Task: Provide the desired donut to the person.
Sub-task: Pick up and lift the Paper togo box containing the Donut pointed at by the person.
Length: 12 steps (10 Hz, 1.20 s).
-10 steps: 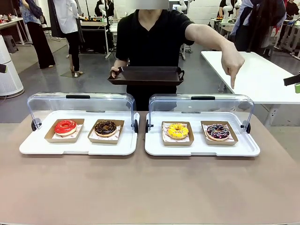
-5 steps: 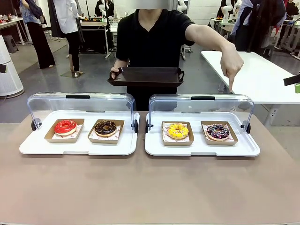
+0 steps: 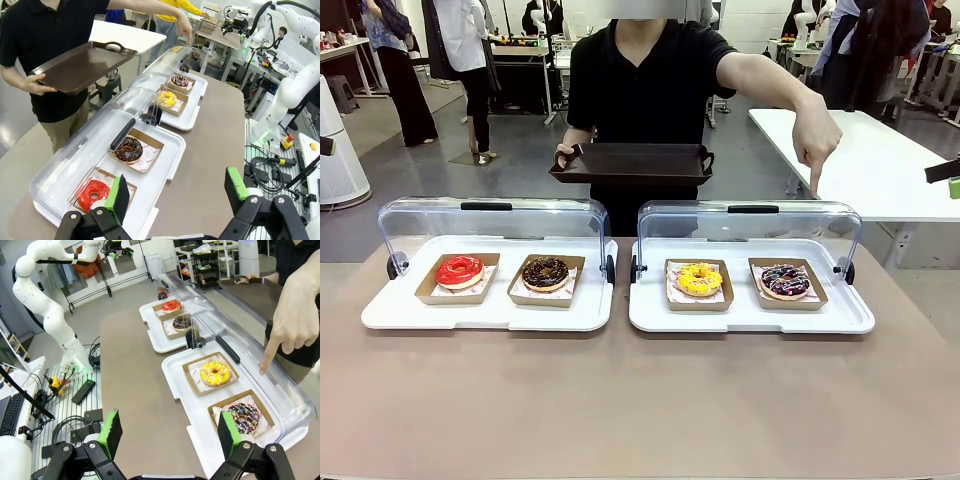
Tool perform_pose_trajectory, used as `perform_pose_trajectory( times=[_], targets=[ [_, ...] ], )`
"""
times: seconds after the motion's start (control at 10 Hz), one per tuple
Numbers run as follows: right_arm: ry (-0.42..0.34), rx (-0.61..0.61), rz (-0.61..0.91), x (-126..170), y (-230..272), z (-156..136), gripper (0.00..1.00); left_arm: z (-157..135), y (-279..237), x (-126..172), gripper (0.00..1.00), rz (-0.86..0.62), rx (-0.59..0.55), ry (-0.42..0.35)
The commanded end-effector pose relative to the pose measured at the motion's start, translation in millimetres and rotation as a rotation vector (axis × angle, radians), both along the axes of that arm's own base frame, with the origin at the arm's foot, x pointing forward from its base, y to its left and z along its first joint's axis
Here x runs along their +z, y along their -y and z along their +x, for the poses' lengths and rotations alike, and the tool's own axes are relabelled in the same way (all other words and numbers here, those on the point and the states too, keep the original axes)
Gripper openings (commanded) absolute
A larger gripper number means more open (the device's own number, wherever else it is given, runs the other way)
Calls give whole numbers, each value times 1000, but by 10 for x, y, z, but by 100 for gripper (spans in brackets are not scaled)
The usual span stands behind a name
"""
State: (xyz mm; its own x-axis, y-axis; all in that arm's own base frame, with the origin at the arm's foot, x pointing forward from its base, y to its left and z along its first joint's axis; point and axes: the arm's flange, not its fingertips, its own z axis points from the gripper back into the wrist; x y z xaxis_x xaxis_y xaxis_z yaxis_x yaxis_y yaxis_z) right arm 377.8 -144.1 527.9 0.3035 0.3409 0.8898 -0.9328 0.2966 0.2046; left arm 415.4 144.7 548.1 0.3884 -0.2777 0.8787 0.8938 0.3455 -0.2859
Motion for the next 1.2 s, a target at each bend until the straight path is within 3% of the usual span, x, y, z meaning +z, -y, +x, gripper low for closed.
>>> perform_pose_trajectory(
  times=[0.0,0.6,0.9,1.1],
  targets=[
    [4,5,10,1,-2,1,100,-3,-9,7,100,-11,-3,4],
    [0,0,0,0,0,0,100,-3,-9,7,100,-11,-3,4],
    [-118,91,-256,245,-491,63,100,-3,-9,7,100,-11,-3,4],
    [-157,145,-449,331,-904,126,100,-3,-9,7,100,-11,-3,4]
  ],
)
